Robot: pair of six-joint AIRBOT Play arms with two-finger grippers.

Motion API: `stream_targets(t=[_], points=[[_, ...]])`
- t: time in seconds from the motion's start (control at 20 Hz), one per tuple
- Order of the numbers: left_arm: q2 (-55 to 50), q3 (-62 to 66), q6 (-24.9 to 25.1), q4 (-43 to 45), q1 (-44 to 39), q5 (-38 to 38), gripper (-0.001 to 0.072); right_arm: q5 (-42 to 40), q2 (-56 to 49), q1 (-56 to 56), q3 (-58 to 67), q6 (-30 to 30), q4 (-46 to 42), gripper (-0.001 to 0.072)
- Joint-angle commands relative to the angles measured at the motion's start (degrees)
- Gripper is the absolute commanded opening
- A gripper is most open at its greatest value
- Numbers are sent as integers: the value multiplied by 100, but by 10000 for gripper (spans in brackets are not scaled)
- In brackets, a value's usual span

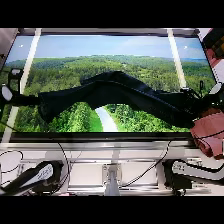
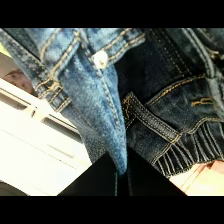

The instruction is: Fold the clothes and pants, and hang the long-sleeved shirts on hangers.

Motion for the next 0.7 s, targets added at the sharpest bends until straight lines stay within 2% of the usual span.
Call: stream_targets(t=[0.0,0.05,0.15,0.2,0.3,0.5,0.65], points=[[-1296,1281,-205,-37,48,-1091,533,15,37,2,7,0,7,44],[-1742,1672,-205,-70,90,-1526,627,7,35,2,7,-2,7,44],[-2566,2387,-175,-81,146,-2234,649,-26,37,2,7,0,7,44],[-2826,2605,-138,-105,164,-2312,649,-24,37,2,7,0,7,44],[-3115,2802,-98,-153,166,-2094,650,-22,35,2,7,0,7,44],[-3167,2802,79,-942,166,-1469,649,-46,35,2,4,0,11,44],[-3167,2802,208,-1045,181,-1655,649,-129,33,2,4,0,9,44]])
